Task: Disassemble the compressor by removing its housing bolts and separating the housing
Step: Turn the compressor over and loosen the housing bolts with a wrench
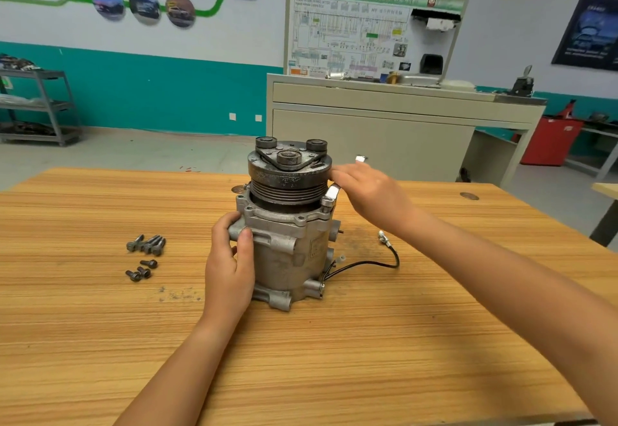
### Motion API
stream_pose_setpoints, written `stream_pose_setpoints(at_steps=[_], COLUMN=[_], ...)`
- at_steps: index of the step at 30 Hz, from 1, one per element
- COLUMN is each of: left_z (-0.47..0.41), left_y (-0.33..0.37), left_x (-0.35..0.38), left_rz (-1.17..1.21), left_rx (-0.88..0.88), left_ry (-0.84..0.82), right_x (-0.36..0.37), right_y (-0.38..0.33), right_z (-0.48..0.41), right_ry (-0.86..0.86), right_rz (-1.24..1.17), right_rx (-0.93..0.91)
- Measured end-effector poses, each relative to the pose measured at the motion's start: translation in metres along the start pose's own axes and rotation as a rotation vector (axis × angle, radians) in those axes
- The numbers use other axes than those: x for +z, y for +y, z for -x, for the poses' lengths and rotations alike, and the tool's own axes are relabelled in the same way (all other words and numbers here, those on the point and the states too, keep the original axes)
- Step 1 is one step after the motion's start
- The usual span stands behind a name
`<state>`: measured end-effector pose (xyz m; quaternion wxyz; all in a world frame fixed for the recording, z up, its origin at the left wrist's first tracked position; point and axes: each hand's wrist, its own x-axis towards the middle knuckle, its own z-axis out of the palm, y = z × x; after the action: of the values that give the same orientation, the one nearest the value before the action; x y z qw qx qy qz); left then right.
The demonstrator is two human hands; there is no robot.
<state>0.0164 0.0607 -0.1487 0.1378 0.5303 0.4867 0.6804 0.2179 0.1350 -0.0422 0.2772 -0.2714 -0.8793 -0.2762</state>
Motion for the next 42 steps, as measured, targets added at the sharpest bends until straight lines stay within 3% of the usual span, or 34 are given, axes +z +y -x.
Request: stream_pose_setpoints(at_steps=[3,5,9,12,17,22,26,32,35,39,42], left_z=[0.000,0.000,0.001,0.001,0.001,0.000,0.000,-0.001,-0.002,-0.003,-0.002], left_y=[0.000,0.000,0.002,0.002,0.004,0.003,0.001,0.001,0.001,0.000,0.000], left_x=[0.000,0.001,0.001,0.001,0.001,0.001,0.000,0.000,-0.001,-0.001,-0.003], left_rz=[0.005,0.007,0.006,0.010,0.003,0.003,-0.006,0.006,0.008,-0.004,-0.005], left_rx=[0.002,0.003,-0.001,0.004,0.006,-0.006,-0.006,-0.011,-0.015,-0.016,-0.023], left_ry=[0.001,0.008,0.014,0.012,0.008,0.006,0.000,-0.012,-0.015,-0.019,-0.018], right_x=[-0.017,-0.038,-0.071,-0.074,-0.079,-0.079,-0.075,-0.089,-0.069,-0.025,0.009], right_y=[-0.005,-0.014,-0.040,-0.055,-0.068,-0.101,-0.106,-0.045,-0.013,0.007,0.004], right_z=[0.012,0.023,0.040,0.038,0.024,0.003,-0.005,0.012,0.025,0.024,0.020], right_ry=[0.148,0.158,-0.092,-0.330,-0.466,-0.680,-0.734,-0.639,-0.408,0.067,0.109], right_rz=[-0.140,-0.151,0.092,0.224,0.289,0.460,0.509,0.462,0.368,0.159,0.082], right_rx=[0.249,0.364,0.302,0.368,0.404,0.229,0.149,0.045,0.001,-0.068,0.059])
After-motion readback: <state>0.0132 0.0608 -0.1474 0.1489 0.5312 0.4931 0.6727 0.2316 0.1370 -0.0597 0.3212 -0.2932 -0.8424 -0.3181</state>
